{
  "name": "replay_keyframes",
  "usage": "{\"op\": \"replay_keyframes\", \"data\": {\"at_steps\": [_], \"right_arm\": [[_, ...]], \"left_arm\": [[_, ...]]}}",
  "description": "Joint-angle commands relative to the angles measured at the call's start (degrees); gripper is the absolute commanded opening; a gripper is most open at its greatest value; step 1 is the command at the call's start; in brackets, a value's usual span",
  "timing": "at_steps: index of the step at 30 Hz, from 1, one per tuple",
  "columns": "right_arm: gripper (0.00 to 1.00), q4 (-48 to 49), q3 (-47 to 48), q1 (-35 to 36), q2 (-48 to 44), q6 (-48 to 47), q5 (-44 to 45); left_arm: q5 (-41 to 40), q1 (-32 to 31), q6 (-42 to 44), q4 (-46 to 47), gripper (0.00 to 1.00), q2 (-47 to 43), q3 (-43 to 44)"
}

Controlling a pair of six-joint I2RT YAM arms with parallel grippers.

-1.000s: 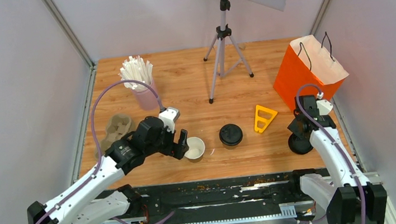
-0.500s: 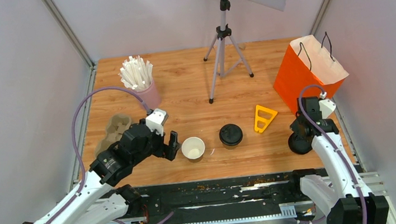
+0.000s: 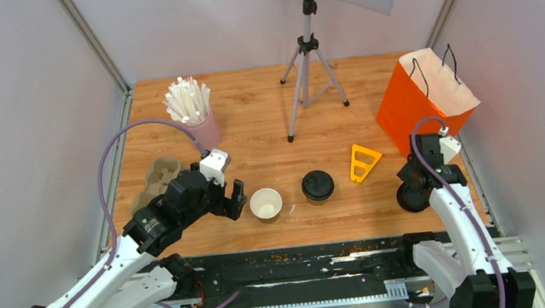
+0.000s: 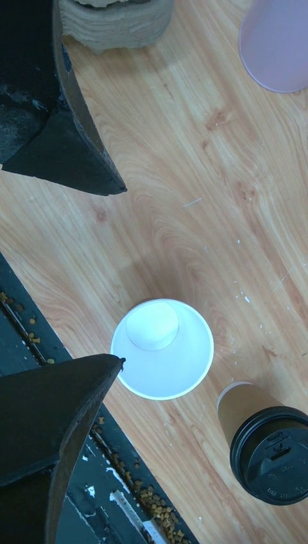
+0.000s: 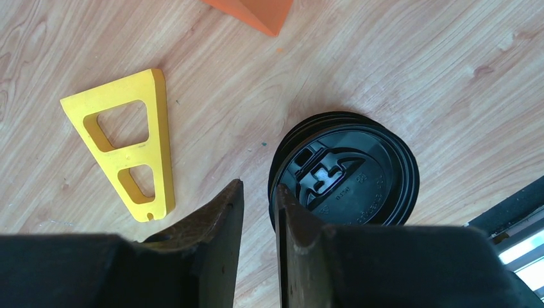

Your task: Pack the takeout coffee

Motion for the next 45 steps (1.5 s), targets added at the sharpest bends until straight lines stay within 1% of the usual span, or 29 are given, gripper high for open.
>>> {"op": "replay_keyframes", "data": {"at_steps": [1,8,12,14,19,22,24,27,30,37,45], "right_arm": [[0.24,1.7,-1.0,-0.3,-0.5,1.1,0.0],[0.23,1.3,-1.2,-0.4,0.1,2.0,0.6],[0.13,1.5,-1.0,-0.4,0.4,2.1,0.3],[0.11,1.8,-1.2,-0.5,0.0,2.1,0.2],[0.11,1.7,-1.2,-0.4,-0.5,2.4,0.7],[0.18,1.4,-1.2,-0.5,0.1,2.7,0.6],[0.19,1.3,-1.2,-0.5,0.2,2.9,0.4],[0.18,1.5,-1.5,-0.5,-0.2,2.9,0.4],[0.15,1.6,-1.7,-0.5,-0.2,2.8,0.5],[0.11,1.8,-1.5,-0.6,-0.3,2.8,0.5],[0.16,1.5,-1.7,-0.6,0.8,3.6,0.1]], "left_arm": [[-1.1,-0.2,1.2,0.4,1.0,-0.5,0.3],[-1.5,-0.2,1.5,0.3,1.0,-0.5,0.4],[-1.6,-0.2,1.9,0.4,1.0,-0.1,0.5],[-1.7,-0.2,2.0,0.3,1.0,0.1,0.7],[-1.8,-0.2,2.1,0.1,1.0,0.0,0.7],[-1.8,-0.2,2.1,0.2,1.0,-0.1,0.7],[-1.8,-0.3,2.2,0.1,1.0,0.0,0.7],[-1.7,-0.2,2.2,-0.1,1.0,-0.1,0.7],[-1.8,-0.2,2.2,0.0,1.0,-0.1,0.7],[-1.5,-0.2,2.2,-0.1,1.0,-0.1,0.7],[-1.4,-0.2,2.3,-0.1,1.0,-0.1,0.7]]}}
